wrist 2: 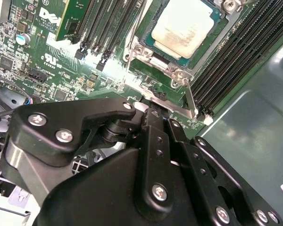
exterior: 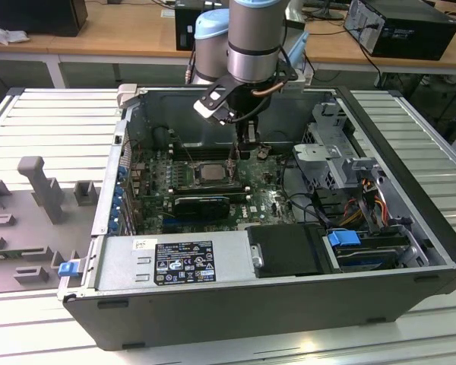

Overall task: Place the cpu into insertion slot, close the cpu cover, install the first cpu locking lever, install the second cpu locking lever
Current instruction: 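Close the cpu cover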

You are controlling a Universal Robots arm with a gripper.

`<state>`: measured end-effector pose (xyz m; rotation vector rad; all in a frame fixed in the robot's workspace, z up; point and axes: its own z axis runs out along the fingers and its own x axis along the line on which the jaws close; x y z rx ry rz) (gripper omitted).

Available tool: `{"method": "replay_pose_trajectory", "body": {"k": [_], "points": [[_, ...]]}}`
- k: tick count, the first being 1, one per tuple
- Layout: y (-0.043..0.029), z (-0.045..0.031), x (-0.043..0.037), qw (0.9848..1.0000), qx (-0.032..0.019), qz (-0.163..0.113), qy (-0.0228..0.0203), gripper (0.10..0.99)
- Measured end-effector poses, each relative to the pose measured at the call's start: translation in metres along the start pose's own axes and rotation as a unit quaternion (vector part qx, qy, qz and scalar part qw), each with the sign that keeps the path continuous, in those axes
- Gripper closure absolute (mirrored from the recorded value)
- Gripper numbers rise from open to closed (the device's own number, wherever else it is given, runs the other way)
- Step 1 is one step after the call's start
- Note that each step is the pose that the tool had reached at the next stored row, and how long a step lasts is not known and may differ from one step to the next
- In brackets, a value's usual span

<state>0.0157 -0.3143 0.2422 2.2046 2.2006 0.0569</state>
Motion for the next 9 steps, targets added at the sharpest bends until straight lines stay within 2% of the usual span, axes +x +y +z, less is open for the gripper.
{"method": "replay_pose_trajectory", "body": {"k": [9], "points": [[-0.0034,-0.0002,0.0000,1.0000,0.0000,0.000,0.0000,0.980]]}}
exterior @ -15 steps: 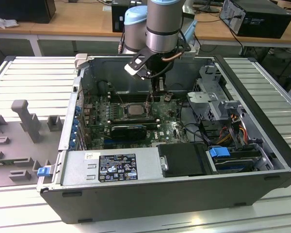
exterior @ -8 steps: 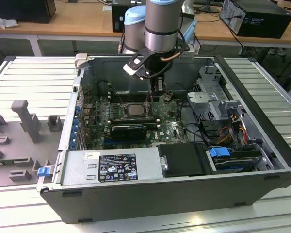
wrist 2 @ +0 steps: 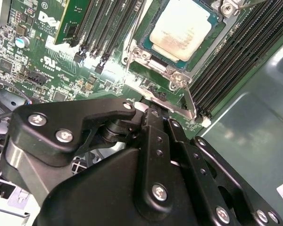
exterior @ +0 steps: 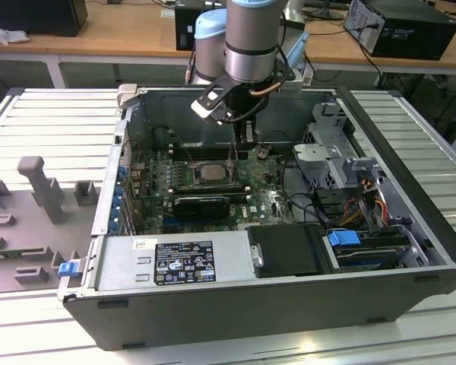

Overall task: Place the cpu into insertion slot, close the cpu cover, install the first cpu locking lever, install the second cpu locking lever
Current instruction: 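Close the cpu cover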

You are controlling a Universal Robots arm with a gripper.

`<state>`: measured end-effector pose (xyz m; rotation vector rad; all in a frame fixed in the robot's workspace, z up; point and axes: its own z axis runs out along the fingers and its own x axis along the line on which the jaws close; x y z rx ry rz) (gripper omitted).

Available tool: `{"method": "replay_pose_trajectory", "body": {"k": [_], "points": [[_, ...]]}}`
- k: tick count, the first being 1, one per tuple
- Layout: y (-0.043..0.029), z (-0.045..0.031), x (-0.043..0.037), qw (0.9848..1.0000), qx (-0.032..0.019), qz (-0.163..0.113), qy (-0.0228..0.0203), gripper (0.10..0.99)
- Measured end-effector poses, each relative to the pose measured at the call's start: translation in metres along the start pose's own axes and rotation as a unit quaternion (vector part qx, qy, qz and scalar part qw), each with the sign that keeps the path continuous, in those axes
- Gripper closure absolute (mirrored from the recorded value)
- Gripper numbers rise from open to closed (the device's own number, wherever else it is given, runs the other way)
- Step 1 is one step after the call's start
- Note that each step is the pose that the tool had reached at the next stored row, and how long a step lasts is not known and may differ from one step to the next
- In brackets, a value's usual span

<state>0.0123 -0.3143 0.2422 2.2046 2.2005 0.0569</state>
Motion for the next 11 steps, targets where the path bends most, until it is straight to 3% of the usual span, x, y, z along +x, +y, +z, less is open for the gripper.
{"method": "replay_pose_trajectory", "body": {"k": [3,7,9,11], "points": [[-0.0018,-0.0001,0.0000,1.0000,0.0000,0.000,0.0000,0.980],[-0.0093,0.0007,0.0000,1.0000,-0.0001,0.000,0.0001,0.980],[-0.0106,0.0064,0.0000,1.0000,0.0000,0.000,0.0001,0.980],[-0.0175,0.0112,-0.0001,1.0000,0.0002,-0.005,0.0013,0.980]]}}
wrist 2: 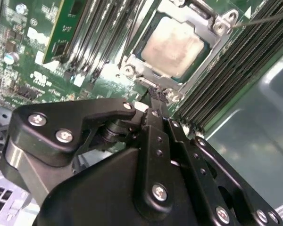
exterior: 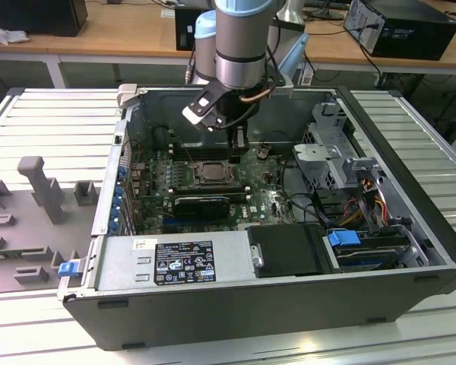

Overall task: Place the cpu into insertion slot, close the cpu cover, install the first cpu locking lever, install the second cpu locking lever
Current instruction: 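Close the cpu cover, then install the first cpu locking lever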

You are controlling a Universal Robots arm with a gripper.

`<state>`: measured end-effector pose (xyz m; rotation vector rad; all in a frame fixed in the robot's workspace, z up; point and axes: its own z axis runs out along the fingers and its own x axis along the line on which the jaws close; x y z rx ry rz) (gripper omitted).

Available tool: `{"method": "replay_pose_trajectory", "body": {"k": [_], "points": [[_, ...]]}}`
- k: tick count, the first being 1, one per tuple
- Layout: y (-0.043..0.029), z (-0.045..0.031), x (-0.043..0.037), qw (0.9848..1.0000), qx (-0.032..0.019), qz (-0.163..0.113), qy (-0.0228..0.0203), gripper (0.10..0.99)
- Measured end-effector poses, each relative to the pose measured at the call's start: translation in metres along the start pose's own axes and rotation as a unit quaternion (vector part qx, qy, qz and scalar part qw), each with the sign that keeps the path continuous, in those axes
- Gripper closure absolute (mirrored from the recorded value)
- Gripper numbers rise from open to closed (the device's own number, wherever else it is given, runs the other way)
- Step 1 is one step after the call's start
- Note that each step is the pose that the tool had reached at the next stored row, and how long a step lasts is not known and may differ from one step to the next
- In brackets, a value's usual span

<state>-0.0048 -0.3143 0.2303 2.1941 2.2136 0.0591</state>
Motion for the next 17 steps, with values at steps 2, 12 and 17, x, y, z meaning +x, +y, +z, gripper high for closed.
{"method": "replay_pose_trajectory", "body": {"k": [2,12,17], "points": [[-0.0080,0.0004,0.0000,1.0000,0.0007,-0.001,0.0000,0.980],[-0.0375,-0.0001,0.0003,1.0000,0.0017,-0.001,0.0002,0.980],[-0.0408,-0.0035,0.0004,1.0000,0.0017,-0.001,0.0001,0.980]]}}
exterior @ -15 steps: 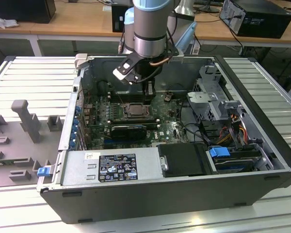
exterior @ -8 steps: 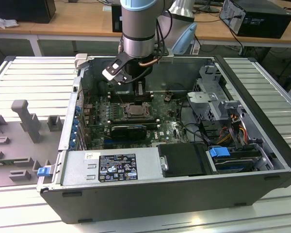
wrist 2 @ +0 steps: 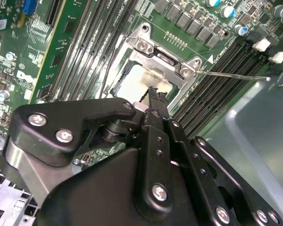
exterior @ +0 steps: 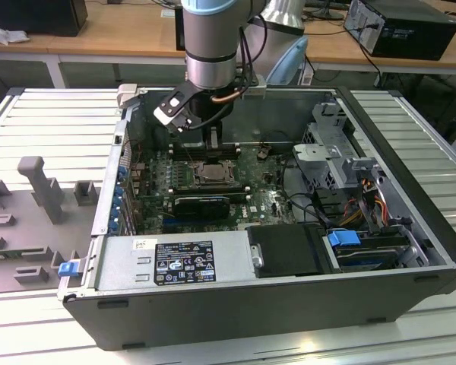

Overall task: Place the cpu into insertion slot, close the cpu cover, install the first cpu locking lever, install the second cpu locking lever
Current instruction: 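Install the first cpu locking lever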

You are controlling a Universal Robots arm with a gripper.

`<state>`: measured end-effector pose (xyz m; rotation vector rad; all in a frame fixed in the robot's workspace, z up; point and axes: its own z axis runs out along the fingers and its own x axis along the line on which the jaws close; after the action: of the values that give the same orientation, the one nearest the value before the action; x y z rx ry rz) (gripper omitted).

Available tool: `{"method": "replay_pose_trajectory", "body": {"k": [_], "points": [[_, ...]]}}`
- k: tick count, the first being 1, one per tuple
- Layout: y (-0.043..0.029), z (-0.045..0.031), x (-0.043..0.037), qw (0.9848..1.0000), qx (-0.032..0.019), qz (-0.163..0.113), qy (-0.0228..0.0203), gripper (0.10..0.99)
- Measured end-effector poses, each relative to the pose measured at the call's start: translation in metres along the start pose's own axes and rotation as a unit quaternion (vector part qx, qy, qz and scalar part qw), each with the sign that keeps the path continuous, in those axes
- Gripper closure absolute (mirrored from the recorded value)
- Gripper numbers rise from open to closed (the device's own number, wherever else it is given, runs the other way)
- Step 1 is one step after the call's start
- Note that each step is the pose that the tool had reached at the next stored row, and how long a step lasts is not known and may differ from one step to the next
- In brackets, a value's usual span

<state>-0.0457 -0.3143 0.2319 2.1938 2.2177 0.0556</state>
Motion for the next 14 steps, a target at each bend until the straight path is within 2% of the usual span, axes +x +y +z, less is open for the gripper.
{"method": "replay_pose_trajectory", "body": {"k": [4,9,11,13,14], "points": [[0.0003,-0.0079,0.0001,1.0000,0.0000,0.000,0.0001,0.980],[0.0012,-0.0291,0.0003,1.0000,0.0000,0.000,-0.0015,0.980],[0.0014,-0.0333,0.0003,1.0000,0.0000,0.000,-0.0025,0.980],[0.0017,-0.0421,0.0004,1.0000,0.0001,0.000,-0.0041,0.980],[0.0017,-0.0422,0.0004,1.0000,0.0000,-0.001,-0.0040,0.980]]}}
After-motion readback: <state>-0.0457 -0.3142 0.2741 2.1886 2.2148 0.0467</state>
